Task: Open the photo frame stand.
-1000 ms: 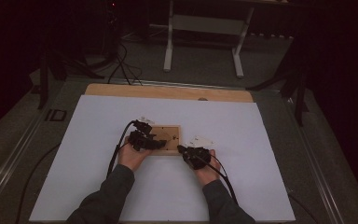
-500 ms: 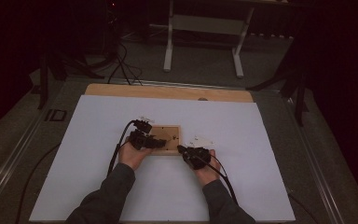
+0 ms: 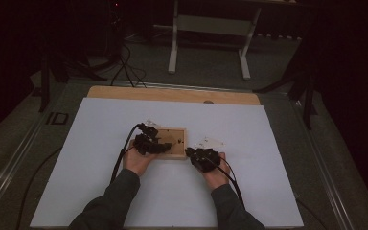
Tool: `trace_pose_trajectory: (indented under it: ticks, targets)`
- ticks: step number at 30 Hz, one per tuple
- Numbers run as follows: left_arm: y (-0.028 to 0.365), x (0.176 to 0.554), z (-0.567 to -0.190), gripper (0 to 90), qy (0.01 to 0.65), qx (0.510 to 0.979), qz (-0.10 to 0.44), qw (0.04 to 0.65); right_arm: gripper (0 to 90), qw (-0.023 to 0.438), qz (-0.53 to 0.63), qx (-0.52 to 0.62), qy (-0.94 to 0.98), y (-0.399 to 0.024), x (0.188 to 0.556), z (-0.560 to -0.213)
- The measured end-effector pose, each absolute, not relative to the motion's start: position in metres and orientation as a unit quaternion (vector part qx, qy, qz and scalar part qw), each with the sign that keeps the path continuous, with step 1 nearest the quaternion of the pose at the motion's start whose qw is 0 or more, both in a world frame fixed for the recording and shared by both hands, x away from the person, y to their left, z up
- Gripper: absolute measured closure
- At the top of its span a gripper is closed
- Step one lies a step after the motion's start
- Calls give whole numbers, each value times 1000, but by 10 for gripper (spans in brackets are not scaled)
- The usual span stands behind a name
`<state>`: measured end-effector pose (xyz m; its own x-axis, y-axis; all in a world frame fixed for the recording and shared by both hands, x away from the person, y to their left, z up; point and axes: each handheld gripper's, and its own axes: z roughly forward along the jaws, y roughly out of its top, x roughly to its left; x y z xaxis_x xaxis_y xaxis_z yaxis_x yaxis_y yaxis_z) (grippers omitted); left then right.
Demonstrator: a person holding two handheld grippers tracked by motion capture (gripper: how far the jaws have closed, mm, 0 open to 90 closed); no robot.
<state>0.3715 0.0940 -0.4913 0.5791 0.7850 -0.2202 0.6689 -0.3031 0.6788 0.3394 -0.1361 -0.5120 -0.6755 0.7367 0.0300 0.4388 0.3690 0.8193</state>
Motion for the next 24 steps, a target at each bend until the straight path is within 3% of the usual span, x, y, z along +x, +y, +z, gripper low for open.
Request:
trace_pose_trajectory:
  ticks: [6, 24]
  targets:
    - [89, 363, -487, 528, 433, 812, 109, 376, 651, 169, 434, 362, 808, -144, 342, -502]
    - [87, 335, -486, 526, 393, 819, 179, 378, 565, 186, 441, 356, 802, -154, 351, -474]
